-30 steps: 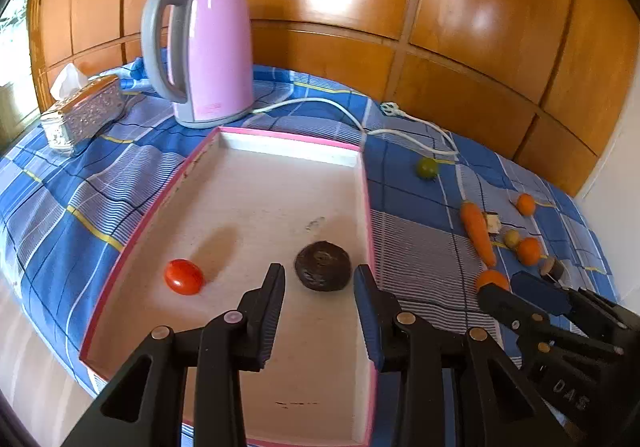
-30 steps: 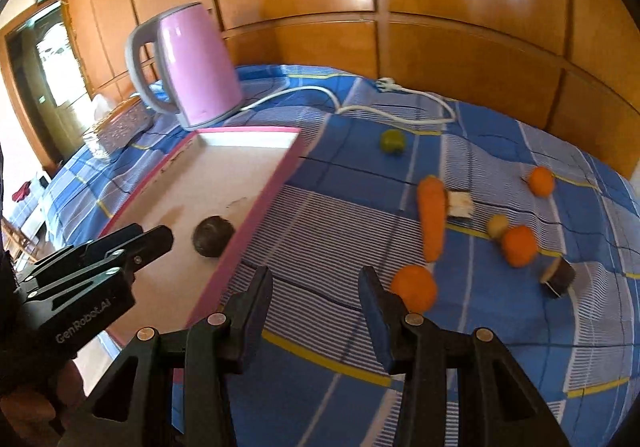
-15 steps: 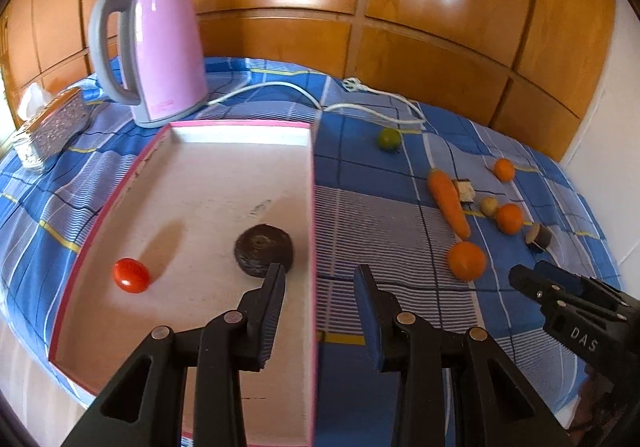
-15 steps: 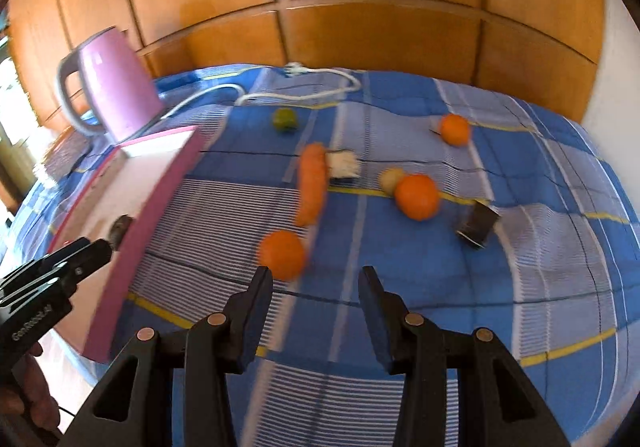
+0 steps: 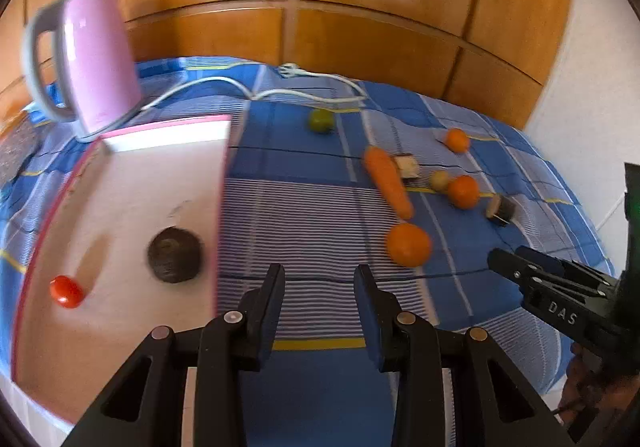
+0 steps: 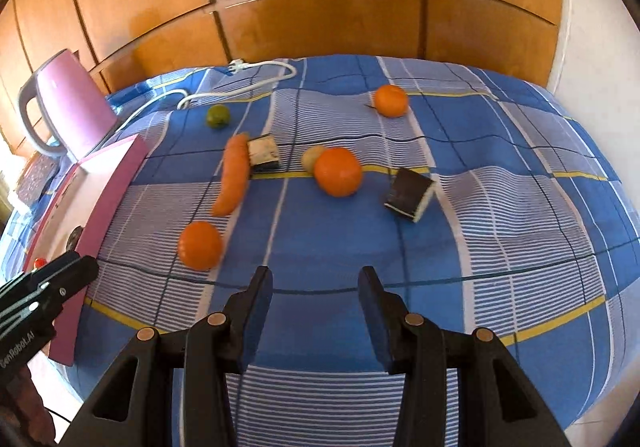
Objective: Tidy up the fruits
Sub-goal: 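Withdraw both open tools from the tray back toward the produce, then grasp an orange with left tool while right tool grasps dark cylindrical piece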
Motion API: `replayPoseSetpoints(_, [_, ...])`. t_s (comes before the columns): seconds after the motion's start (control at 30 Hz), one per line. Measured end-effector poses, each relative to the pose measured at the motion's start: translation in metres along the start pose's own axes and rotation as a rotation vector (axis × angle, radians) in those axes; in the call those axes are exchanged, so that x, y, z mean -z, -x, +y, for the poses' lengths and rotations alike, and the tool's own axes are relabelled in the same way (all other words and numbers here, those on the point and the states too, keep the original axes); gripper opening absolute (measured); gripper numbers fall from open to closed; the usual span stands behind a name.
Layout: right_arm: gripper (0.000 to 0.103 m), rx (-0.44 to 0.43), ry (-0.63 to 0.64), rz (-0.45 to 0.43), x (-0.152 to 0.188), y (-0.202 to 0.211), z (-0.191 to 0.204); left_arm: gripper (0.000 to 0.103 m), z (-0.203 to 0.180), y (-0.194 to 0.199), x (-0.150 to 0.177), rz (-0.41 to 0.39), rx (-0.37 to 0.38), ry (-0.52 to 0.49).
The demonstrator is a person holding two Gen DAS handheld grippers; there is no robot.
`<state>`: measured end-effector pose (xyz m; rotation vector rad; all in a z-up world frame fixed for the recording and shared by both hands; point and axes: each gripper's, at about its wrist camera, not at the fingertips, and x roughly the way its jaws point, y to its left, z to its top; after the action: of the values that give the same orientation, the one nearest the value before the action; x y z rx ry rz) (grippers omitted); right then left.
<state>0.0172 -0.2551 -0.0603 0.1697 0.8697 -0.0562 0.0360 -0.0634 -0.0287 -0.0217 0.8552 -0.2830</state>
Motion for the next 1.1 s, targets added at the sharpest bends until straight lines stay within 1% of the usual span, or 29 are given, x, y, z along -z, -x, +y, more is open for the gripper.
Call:
replayPoseSetpoints(0.03, [0.045, 0.005, -0.005, -0.001, 0.000, 0.000, -0.003, 0.036, -0.003, -0.002, 0.000, 0.002, 0.009, -0.007])
replayPoseSetpoints(0.07, [0.045, 0.011, -0.011, -0.001, 0.000, 0.000, -0.006, 0.039, -0.006, -0.003, -0.001, 0.004, 0.018, -0.014])
replayPoseSetpoints(0.1, [0.045, 0.017, -0.019, -0.002, 0.000, 0.000, -0.009, 0.041, -0.010, -0.005, -0.001, 0.006, 0.027, -0.023])
replayPoseSetpoints(0.17, [0.045, 0.023, -0.037, -0.007, -0.001, 0.000, -0.017, 0.050, -0.017, -0.008, -0.003, 0.005, 0.045, -0.033])
replayPoseSetpoints(0.2, [0.045, 0.027, -0.046, -0.010, -0.002, 0.000, -0.020, 0.051, -0.020, -0.009, -0.004, 0.004, 0.052, -0.037])
replayPoseSetpoints(0.23, [0.046, 0.033, -0.057, -0.013, -0.003, 0.000, -0.025, 0.053, -0.024, -0.012, -0.005, 0.004, 0.060, -0.042])
replayPoseSetpoints(0.27, [0.050, 0.036, -0.072, -0.015, -0.004, 0.000, -0.030, 0.054, -0.027, -0.014, -0.007, 0.004, 0.067, -0.045])
replayPoseSetpoints(0.3, [0.053, 0.037, -0.083, -0.017, -0.004, -0.001, -0.034, 0.054, -0.030, -0.017, -0.008, 0.006, 0.071, -0.047])
replayPoseSetpoints(0.33, [0.053, 0.040, -0.099, -0.020, -0.006, -0.001, -0.039, 0.054, -0.032, -0.019, -0.009, 0.010, 0.074, -0.049])
replayPoseSetpoints(0.6, [0.053, 0.063, -0.110, -0.017, -0.018, -0.013, -0.051, 0.054, -0.049, -0.041, -0.013, 0.038, 0.085, -0.075])
replayPoseSetpoints(1.0, [0.054, 0.085, -0.092, 0.013, -0.044, -0.049, -0.060, 0.054, -0.056, -0.073, -0.018, 0.076, 0.082, -0.062])
replayPoseSetpoints(1.03, [0.054, 0.084, -0.092, 0.013, -0.045, -0.051, -0.060, 0.053, -0.056, -0.076, -0.018, 0.079, 0.087, -0.061])
replayPoseSetpoints(1.1, [0.053, 0.081, -0.088, 0.011, -0.045, -0.053, -0.059, 0.043, -0.057, -0.078, -0.017, 0.066, 0.094, -0.069])
